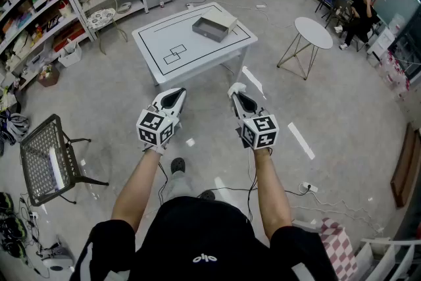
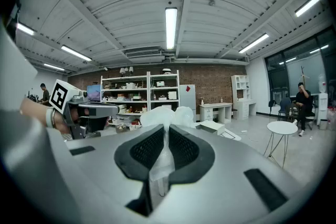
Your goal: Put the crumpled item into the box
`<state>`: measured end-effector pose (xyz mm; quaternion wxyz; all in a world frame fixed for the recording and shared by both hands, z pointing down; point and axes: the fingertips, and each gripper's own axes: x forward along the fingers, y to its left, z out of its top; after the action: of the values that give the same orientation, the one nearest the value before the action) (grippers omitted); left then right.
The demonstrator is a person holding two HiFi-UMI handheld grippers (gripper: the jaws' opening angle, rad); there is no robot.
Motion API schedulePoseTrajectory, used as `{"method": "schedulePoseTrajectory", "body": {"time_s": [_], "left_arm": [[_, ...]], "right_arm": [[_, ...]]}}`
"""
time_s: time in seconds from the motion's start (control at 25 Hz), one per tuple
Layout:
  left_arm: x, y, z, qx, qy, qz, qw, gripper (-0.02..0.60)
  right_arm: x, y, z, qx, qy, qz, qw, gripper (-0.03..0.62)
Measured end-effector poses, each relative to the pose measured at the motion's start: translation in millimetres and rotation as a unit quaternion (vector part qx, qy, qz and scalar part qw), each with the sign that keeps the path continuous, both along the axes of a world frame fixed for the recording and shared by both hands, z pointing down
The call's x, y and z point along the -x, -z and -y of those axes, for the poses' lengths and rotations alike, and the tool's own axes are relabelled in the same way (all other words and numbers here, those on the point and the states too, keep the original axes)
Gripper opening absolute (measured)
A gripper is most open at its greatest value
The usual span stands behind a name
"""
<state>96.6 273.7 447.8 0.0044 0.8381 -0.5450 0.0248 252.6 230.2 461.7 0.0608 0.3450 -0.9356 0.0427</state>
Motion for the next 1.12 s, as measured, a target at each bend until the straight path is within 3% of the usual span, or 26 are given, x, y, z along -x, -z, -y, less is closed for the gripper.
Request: {"method": "schedulePoseTrajectory", "body": {"time_s": [0.64,1.12], "left_arm": [[-6.2,-14.3,38.5,0.015,-0.003,-0.002,0.9999,0.008],[14.5,-24.4,156.6,0.022,-0.034,-0.02,0.999,0.008]], "right_arm": [[-0.2,-9.2,41.3,0.008,0.003,0.004,1.0,0.038],[16.3,-15.2,151.0,0.024,-0.027,-0.002,0.999,0.038]]}}
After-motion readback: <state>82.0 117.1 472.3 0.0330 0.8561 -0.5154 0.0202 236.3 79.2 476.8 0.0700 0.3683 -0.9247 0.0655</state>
